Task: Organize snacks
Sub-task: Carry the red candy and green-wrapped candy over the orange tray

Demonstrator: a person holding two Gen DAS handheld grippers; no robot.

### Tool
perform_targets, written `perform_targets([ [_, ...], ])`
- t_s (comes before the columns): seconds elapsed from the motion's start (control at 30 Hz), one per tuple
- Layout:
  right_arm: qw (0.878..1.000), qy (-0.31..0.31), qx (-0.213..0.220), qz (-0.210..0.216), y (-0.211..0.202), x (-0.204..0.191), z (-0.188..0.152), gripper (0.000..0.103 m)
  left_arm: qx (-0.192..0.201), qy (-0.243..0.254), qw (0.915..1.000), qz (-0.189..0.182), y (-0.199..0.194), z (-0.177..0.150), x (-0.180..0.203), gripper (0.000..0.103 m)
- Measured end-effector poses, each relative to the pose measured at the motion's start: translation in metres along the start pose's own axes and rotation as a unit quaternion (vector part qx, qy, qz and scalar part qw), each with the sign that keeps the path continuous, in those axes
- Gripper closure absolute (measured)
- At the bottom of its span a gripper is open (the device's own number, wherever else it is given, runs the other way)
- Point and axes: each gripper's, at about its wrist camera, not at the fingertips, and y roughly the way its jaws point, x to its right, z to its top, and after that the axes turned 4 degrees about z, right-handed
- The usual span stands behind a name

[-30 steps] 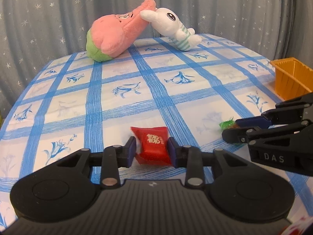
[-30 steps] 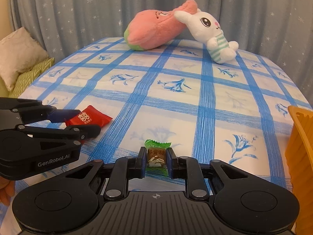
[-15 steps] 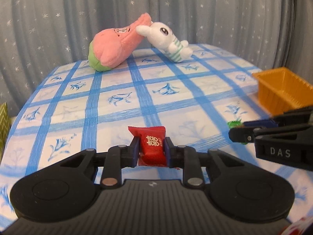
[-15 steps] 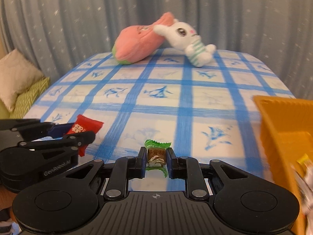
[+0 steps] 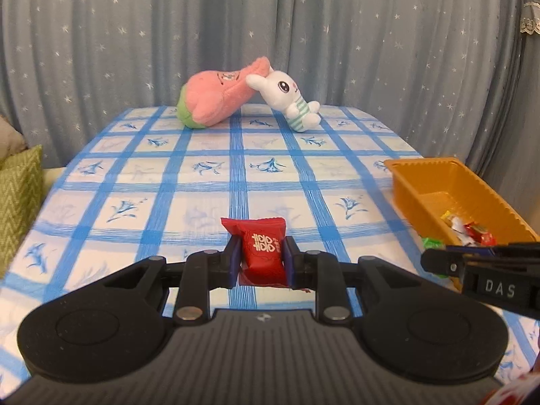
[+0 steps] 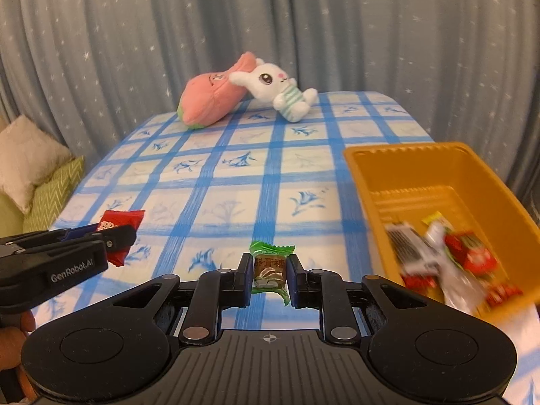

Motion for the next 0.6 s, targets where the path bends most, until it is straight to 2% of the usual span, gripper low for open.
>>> perform_targets([
  [0.27, 0.999, 0.032, 0.009, 0.0, -0.059, 0.004, -0.023, 0.082, 0.0, -0.018, 0.9998, -0.003, -0.057, -0.011, 0.012, 0.08],
  [0.6, 0.999, 0.042, 0.017, -0.017, -0.108, 0.015, -0.044, 0.082, 0.0, -0.012, 0.9995, -0.028, -0.096, -0.027, 0.036, 0.08],
])
